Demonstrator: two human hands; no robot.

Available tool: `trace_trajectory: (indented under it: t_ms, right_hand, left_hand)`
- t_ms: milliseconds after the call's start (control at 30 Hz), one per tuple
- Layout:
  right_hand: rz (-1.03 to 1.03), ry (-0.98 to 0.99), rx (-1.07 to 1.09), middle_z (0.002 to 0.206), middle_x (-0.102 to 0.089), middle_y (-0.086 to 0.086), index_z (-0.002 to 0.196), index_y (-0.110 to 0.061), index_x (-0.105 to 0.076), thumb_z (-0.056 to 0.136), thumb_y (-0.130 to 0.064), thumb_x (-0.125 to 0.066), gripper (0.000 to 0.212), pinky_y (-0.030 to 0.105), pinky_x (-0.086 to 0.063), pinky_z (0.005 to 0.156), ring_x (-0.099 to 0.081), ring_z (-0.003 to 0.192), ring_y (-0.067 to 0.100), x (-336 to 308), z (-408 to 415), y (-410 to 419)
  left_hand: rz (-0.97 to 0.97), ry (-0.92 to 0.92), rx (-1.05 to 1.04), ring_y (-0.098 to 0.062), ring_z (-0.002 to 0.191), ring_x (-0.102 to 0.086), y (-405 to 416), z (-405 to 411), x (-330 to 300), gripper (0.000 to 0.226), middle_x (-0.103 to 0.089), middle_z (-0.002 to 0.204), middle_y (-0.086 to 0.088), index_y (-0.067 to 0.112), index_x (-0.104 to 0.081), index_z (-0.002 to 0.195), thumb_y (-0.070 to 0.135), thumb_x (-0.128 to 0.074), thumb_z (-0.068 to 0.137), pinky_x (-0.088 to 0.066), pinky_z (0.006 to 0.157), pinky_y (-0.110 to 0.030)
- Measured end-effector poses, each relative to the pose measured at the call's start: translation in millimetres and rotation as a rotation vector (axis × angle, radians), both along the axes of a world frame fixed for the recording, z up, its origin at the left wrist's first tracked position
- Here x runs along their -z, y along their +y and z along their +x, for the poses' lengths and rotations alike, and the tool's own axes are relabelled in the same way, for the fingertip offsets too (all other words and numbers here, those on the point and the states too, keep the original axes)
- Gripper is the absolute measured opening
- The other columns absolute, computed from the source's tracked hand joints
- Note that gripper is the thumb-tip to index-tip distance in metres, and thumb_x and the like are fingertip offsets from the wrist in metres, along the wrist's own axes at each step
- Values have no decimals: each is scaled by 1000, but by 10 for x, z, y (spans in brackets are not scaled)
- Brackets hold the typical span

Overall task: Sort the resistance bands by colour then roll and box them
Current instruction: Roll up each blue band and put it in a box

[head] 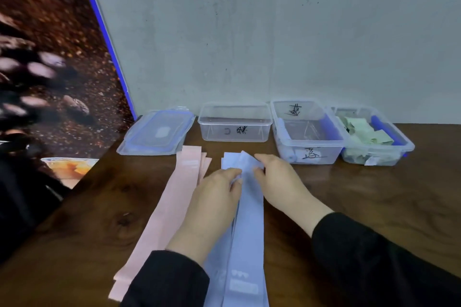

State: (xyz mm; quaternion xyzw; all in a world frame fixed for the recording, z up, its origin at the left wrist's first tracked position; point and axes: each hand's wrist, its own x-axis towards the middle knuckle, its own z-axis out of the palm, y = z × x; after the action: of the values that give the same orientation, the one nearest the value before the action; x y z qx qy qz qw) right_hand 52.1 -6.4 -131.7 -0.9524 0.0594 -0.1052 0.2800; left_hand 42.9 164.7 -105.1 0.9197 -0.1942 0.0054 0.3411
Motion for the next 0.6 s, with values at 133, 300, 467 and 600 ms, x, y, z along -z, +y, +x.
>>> trace_trajectory:
  t_ms: [133, 300, 467, 600]
  right_hand:
    - [-95, 15, 66, 94, -50, 5, 102, -6, -59, 95, -9, -54, 9, 42, -46, 79, -51, 91, 28, 89, 95, 30]
    - [-22, -48, 120, 92, -53, 8, 94, -5, -60, 92, -4, -59, 2, 37, -44, 70, -54, 80, 26, 29, 38, 37]
    - [-13, -111, 157, 69, -54, 5, 81, -5, -61, 96, -10, -55, 16, 35, -39, 57, -50, 62, 22, 70, -46, -11]
    - [83, -191, 199, 88, -63, -4, 94, -21, -69, 99, -19, -59, 11, 23, -41, 65, -57, 81, 14, -2, -203, -46]
  left_hand:
    - [87, -69, 70, -11, 117, -57, 45, 27, 81, 40, -61, 134, 5, 27, -53, 143, 31, -49, 104, -43, 97, -22]
    - [138, -120, 76, -13, 116, -55, 29, 19, 107, 38, -62, 131, 4, 27, -55, 140, 35, -49, 103, -45, 98, -26]
    - [140, -118, 75, -12, 122, -53, 26, 11, 110, 43, -58, 139, 6, 30, -51, 145, 40, -50, 103, -43, 100, -26]
    - [23, -94, 72, -13, 128, -52, 42, -14, 90, 45, -54, 144, 7, 32, -47, 147, 41, -50, 103, -42, 105, -25]
